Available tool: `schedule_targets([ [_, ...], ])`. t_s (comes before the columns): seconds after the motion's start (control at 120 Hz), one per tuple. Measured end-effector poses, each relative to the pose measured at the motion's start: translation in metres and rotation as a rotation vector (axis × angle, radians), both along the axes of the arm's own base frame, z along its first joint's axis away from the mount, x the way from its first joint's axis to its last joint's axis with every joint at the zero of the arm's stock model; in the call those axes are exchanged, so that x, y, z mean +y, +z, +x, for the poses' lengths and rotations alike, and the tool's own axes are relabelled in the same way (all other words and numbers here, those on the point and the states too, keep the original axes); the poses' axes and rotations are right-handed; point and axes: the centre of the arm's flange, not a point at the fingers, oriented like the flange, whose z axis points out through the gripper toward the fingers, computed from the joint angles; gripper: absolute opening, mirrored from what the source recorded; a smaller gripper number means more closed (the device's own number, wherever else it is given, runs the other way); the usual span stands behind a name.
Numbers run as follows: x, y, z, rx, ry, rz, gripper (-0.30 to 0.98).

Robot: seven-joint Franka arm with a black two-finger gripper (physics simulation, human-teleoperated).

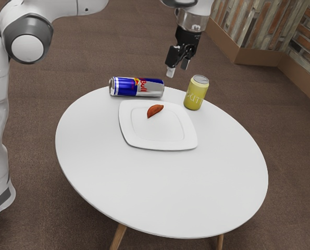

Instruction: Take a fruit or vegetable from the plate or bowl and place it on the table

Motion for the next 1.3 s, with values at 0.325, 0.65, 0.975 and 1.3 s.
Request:
schedule_targets([
  [0.325,-0.016,0.011,-0.006,-0.021,-0.012,-0.027,0.69],
  [0.65,0.002,0.029,-0.020,-0.078,-0.380,-0.062,0.69],
  [0.975,0.002,-0.017,-0.034,-0.015,-0.986,-0.083,0.69],
  [1.3,0.065,-0.099,-0.044,-0.040,-1.438,-0.070,0.69],
])
